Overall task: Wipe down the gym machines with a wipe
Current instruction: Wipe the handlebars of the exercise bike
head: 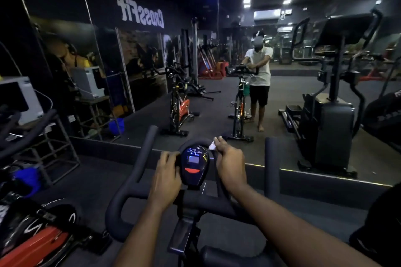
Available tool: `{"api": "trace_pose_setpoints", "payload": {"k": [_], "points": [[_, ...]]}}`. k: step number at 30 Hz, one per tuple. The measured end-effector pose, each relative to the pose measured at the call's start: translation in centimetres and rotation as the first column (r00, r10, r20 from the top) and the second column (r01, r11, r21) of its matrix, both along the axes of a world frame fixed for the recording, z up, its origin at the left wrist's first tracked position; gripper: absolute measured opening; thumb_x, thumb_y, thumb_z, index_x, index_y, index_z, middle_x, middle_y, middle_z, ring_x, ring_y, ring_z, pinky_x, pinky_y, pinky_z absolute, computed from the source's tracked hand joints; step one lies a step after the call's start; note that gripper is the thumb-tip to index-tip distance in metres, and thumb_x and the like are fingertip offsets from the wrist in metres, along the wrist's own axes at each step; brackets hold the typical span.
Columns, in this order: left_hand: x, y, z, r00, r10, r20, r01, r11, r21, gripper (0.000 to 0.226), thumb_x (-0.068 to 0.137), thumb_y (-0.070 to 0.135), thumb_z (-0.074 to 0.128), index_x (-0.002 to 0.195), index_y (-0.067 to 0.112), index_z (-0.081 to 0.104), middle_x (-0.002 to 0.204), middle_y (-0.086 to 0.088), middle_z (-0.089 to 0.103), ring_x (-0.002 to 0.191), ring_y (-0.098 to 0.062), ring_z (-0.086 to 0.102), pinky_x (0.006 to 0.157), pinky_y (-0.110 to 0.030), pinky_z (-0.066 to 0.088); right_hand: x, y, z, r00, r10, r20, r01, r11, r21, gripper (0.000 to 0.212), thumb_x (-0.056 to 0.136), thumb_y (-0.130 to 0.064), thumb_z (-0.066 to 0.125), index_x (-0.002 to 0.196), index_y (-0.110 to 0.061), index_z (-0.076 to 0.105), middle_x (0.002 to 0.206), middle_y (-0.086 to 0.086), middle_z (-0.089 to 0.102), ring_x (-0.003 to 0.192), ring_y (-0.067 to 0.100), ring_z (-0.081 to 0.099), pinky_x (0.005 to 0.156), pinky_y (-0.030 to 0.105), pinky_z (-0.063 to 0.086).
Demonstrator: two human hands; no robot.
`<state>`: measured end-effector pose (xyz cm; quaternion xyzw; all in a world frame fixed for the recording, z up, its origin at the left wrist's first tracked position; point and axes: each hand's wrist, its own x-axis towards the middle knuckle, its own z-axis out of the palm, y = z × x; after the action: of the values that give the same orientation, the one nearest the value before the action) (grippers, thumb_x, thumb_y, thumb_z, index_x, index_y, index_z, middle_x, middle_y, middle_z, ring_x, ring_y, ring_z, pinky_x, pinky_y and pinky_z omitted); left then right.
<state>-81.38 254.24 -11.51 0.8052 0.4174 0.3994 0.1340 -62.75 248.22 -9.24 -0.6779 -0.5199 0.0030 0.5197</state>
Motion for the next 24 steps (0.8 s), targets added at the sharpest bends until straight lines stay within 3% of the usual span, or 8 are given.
{"api": "trace_pose_setpoints", "payload": {"k": [6, 10, 13, 16, 18, 20, 21, 24], "points": [[-1.1, 0.8, -1.5, 1.0, -0.025, 0.017, 0.028, 0.982, -0.186, 0.07, 0.097, -0.001, 0.047, 0.146, 0.047, 0.039, 0.141, 0.009, 0.056, 0.127, -0.01, 0.056, 0.104, -0.034, 0.046, 2.0, 5.3, 4.4, 0.977, 0.211, 0.019, -0.202, 0.954, -0.221, 0.025, 0.096, -0.011, 0.061, 0.118, -0.012, 0.075, 0.121, 0.009, 0.072, 0.12, 0.021, 0.064, 0.101, 0.019, 0.041], [-1.0, 0.9, -1.7, 1.0, 0.006, 0.021, -0.002, 0.983, -0.184, 0.07, 0.099, 0.001, 0.046, 0.143, 0.054, 0.035, 0.138, 0.016, 0.058, 0.123, -0.003, 0.057, 0.102, -0.03, 0.047, 1.7, 3.9, 2.9, 0.988, 0.107, -0.116, -0.118, 0.988, -0.098, 0.019, 0.097, -0.013, 0.062, 0.099, -0.006, 0.079, 0.094, 0.012, 0.077, 0.093, 0.029, 0.069, 0.077, 0.026, 0.041], [-0.9, 0.8, -1.6, 1.0, 0.011, 0.003, -0.01, 0.98, -0.199, 0.071, 0.099, 0.001, 0.044, 0.144, 0.056, 0.034, 0.137, 0.018, 0.056, 0.119, 0.002, 0.057, 0.098, -0.023, 0.048, 1.7, 3.0, 1.9, 0.955, 0.039, -0.293, -0.059, 0.996, -0.06, 0.02, 0.098, -0.015, 0.062, 0.092, -0.002, 0.077, 0.087, 0.015, 0.076, 0.085, 0.029, 0.067, 0.071, 0.029, 0.039], [-1.0, 0.9, -1.6, 1.0, 0.002, -0.008, -0.004, 0.98, -0.2, 0.074, 0.099, -0.001, 0.043, 0.142, 0.058, 0.033, 0.136, 0.017, 0.057, 0.117, 0.001, 0.059, 0.094, -0.019, 0.047, 2.8, 2.8, 0.9, 0.88, -0.023, -0.475, -0.062, 0.985, -0.162, 0.026, 0.096, -0.017, 0.061, 0.08, -0.002, 0.075, 0.078, 0.017, 0.072, 0.081, 0.034, 0.066, 0.073, 0.035, 0.048], [-1.0, 0.9, -1.5, 1.0, -0.009, -0.004, 0.008, 0.981, -0.193, 0.074, 0.1, 0.0, 0.044, 0.14, 0.061, 0.032, 0.135, 0.017, 0.058, 0.115, -0.003, 0.061, 0.093, -0.021, 0.048, 3.2, 2.1, -0.2, 0.808, -0.042, -0.588, -0.1, 0.973, -0.207, 0.024, 0.082, -0.023, 0.061, 0.066, -0.009, 0.07, 0.065, 0.012, 0.067, 0.071, 0.034, 0.064, 0.074, 0.045, 0.056], [-1.1, 1.1, -1.6, 0.999, -0.036, 0.004, 0.036, 0.982, -0.187, 0.074, 0.1, 0.002, 0.044, 0.14, 0.063, 0.031, 0.137, 0.016, 0.058, 0.117, -0.007, 0.062, 0.097, -0.03, 0.051, 2.8, 0.6, -1.8, 0.744, -0.035, -0.668, -0.152, 0.964, -0.22, 0.016, 0.061, -0.03, 0.056, 0.057, -0.017, 0.064, 0.058, 0.007, 0.055, 0.062, 0.026, 0.052, 0.06, 0.049, 0.053], [-1.2, 1.2, -1.7, 0.999, -0.047, 0.0, 0.046, 0.981, -0.189, 0.072, 0.101, 0.003, 0.044, 0.14, 0.062, 0.031, 0.138, 0.015, 0.057, 0.118, -0.009, 0.062, 0.099, -0.036, 0.052, 2.3, -0.5, -2.5, 0.693, -0.015, -0.721, -0.185, 0.963, -0.198, 0.018, 0.058, -0.032, 0.054, 0.062, -0.018, 0.065, 0.06, 0.009, 0.054, 0.063, 0.025, 0.05, 0.055, 0.044, 0.048], [-1.3, 1.1, -1.5, 0.998, -0.057, -0.01, 0.054, 0.98, -0.193, 0.071, 0.101, 0.005, 0.045, 0.142, 0.06, 0.03, 0.143, 0.014, 0.055, 0.122, -0.015, 0.06, 0.099, -0.043, 0.051, 0.8, -3.4, -2.6, 0.53, -0.003, -0.848, -0.272, 0.947, -0.173, 0.022, 0.084, -0.008, 0.048, 0.082, 0.001, 0.068, 0.072, 0.028, 0.063, 0.064, 0.036, 0.065, 0.051, 0.034, 0.05]]}}
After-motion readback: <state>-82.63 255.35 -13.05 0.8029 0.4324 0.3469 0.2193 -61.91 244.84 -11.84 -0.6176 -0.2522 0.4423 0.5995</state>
